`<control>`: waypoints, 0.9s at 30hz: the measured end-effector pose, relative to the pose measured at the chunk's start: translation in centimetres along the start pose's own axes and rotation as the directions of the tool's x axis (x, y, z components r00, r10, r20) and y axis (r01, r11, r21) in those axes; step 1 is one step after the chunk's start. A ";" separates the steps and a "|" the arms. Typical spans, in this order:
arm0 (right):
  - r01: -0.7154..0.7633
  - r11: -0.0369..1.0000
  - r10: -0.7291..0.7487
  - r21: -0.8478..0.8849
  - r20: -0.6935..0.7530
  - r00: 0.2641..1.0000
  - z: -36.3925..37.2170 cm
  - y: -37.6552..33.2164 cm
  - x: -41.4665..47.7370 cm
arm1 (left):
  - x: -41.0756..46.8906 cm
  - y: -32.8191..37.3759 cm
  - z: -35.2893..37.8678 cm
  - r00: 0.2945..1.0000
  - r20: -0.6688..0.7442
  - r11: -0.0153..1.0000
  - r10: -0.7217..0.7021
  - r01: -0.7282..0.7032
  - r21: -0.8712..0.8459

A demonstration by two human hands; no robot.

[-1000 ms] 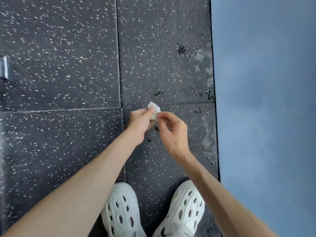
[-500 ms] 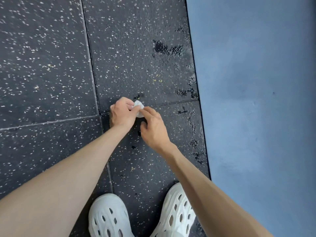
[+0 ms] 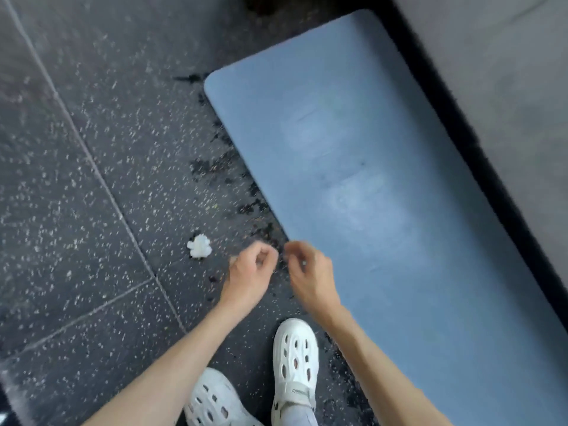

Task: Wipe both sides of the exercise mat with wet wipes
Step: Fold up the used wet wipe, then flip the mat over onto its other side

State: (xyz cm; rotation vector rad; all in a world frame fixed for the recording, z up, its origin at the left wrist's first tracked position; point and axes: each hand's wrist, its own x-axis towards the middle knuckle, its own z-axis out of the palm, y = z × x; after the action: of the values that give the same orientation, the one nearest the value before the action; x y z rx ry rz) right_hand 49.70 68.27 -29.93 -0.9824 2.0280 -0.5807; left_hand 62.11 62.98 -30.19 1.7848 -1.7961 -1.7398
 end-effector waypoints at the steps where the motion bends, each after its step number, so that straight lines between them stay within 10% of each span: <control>1: -0.036 0.999 0.036 0.008 -0.003 0.999 -1.7 0.3 -1.2 | -0.8 1.1 0.5 0.995 0.095 0.997 0.012 -0.019 0.071; 8: -0.347 0.921 0.364 0.179 -0.071 0.929 -7.1 5.5 -9.1 | -5.1 5.0 5.6 0.984 0.169 0.996 -0.052 0.039 0.077; 27: -0.495 0.696 0.715 0.520 -0.438 0.544 -2.9 30.7 -19.5 | -4.6 -3.4 28.6 0.771 0.616 0.709 0.160 -0.524 0.471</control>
State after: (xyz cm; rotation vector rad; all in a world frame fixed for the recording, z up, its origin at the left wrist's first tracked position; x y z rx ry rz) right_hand 41.37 102.36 -40.05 0.2429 2.5191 -0.8807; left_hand 45.82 85.11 -39.99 0.9255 -3.0066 -1.6855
